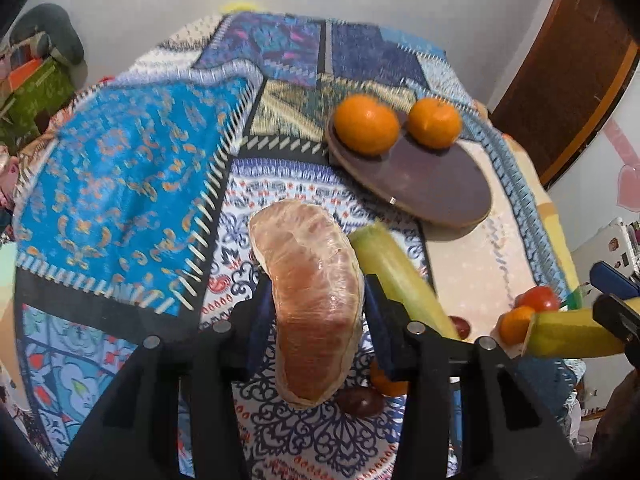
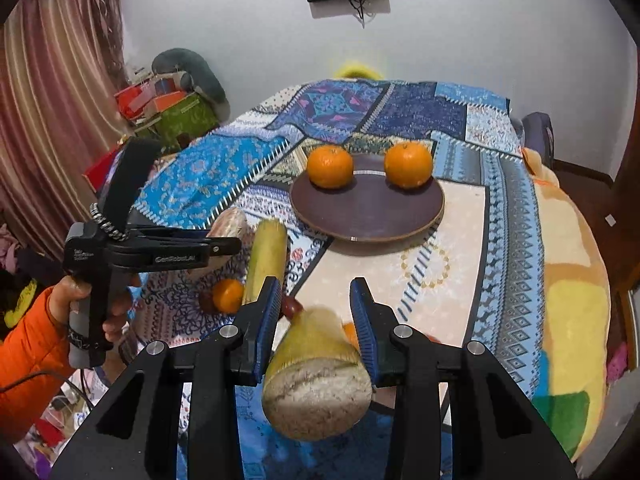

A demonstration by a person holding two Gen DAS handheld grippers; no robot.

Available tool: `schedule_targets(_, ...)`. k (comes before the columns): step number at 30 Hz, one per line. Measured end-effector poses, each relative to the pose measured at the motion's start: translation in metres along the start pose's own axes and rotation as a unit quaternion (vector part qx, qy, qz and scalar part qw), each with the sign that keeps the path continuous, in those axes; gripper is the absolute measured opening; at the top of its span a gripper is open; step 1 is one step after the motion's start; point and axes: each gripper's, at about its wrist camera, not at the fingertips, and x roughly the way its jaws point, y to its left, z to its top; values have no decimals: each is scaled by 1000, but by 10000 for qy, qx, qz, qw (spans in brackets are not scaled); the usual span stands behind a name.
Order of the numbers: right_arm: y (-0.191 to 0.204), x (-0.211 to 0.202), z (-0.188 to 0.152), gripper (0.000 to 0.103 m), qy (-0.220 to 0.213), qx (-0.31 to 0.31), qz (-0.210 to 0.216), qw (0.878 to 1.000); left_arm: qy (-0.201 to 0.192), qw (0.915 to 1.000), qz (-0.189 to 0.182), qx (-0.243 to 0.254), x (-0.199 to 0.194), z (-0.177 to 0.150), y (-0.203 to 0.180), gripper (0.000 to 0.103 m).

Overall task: Organize fruits
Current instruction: 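Place the pomelo segment on the plate with the left tool while the right tool places sugarcane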

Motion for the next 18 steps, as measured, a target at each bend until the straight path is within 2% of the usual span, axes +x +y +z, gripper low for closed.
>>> schedule_targets(8, -2, -12, 13, 32, -214, -59, -87, 9997, -452, 9988, -162, 99, -40, 10, -16, 44)
schedule_targets(18, -21, -24, 35, 32, -534, -99, -321, 9980, -713, 9965, -346, 281, -49, 29, -44, 44)
